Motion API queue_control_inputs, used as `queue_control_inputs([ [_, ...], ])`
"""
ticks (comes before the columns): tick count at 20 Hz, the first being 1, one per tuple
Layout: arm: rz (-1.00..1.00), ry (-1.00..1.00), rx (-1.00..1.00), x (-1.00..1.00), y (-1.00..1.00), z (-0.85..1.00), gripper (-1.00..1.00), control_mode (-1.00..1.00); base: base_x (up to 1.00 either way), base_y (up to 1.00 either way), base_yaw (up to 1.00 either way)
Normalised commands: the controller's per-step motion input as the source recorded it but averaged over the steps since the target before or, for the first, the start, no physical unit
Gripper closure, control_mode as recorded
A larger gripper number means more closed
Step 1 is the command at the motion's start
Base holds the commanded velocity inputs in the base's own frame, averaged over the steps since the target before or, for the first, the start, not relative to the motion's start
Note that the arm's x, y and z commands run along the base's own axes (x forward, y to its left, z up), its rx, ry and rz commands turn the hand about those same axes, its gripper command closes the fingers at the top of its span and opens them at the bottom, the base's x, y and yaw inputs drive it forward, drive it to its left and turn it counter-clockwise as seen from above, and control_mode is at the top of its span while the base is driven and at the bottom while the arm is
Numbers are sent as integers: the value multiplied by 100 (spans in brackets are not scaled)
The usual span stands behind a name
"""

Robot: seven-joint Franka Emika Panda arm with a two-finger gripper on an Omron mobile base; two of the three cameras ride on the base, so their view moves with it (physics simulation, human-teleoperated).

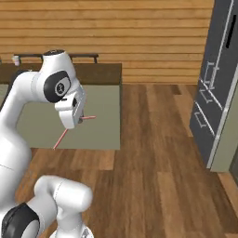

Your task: Take a straw from the drawer in front and place it inside the glass cup on the dining counter.

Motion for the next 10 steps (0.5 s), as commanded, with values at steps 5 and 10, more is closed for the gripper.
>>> queue_control_inputs([
  [5, 0, 0, 0, 0, 0, 0, 100, 100, 100, 9, 37],
  [10, 0, 0, 0, 0, 0, 0, 100, 100, 100, 0, 25],
])
